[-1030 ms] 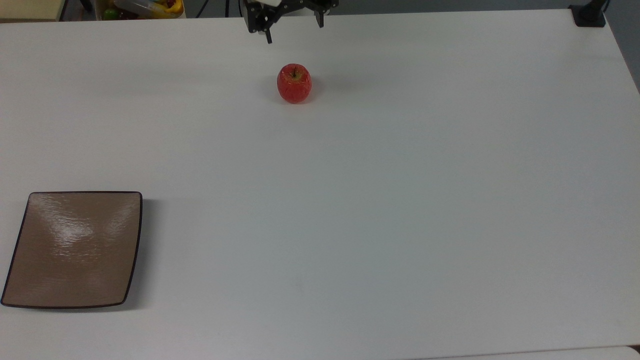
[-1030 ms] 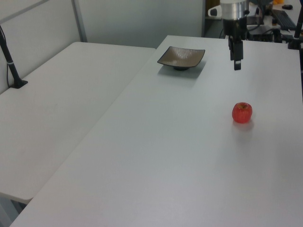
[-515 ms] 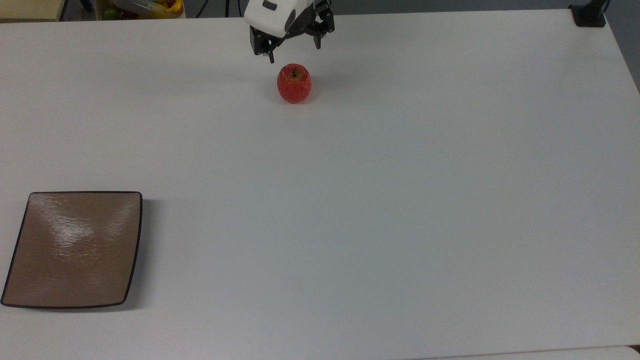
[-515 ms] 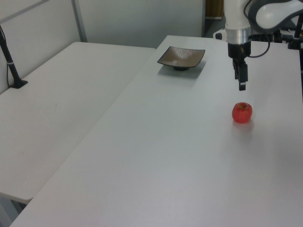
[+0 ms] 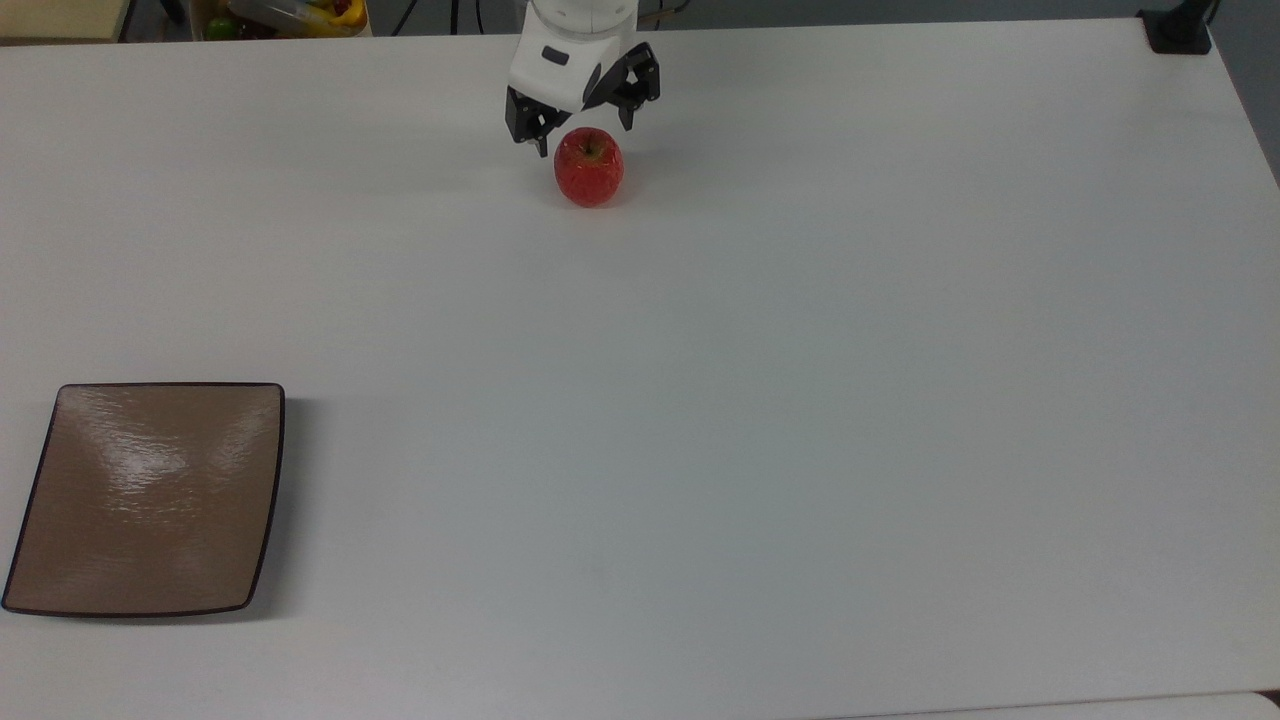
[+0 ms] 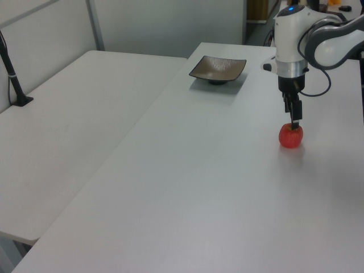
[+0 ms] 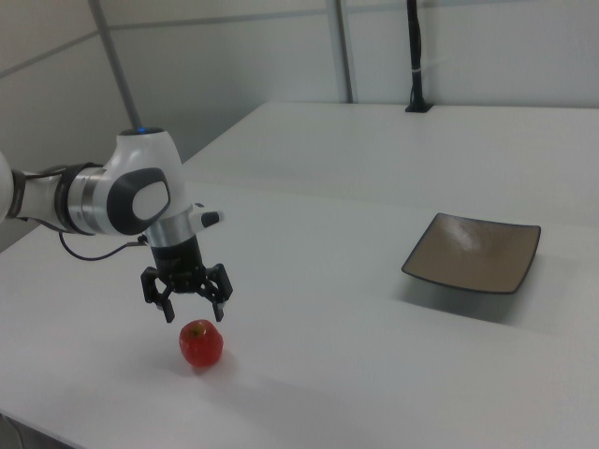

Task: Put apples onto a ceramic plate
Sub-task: 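Lower the open gripper down over the red apple, then close the gripper around the red apple and lift it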

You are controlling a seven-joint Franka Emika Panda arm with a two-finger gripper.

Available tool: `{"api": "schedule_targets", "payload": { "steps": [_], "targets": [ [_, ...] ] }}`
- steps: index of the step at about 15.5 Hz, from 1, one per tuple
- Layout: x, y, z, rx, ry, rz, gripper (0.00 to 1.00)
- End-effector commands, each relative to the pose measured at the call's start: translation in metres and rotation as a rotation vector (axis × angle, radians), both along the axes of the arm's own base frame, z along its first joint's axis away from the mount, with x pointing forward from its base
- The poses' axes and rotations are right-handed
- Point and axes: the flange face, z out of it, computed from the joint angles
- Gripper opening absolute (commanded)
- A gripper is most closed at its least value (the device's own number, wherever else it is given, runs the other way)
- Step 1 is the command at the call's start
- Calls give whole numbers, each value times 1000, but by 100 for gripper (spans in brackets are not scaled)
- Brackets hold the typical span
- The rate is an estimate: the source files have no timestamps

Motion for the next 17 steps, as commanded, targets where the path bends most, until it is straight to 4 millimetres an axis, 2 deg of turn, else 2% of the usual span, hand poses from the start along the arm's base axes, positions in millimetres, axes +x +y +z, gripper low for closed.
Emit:
{"api": "schedule_targets", "payload": {
  "steps": [1, 3, 8, 14, 16, 17],
  "targets": [
    [-15, 3, -30, -22, -20, 51, 100],
    [-19, 10, -40, -33, -16, 78, 100],
    [-26, 10, -63, -58, -40, 124, 100],
    [-21, 9, -76, -69, -57, 149, 100],
    [-21, 8, -76, -70, -60, 149, 60],
    [-21, 8, -76, -71, -59, 149, 34]
  ]
}}
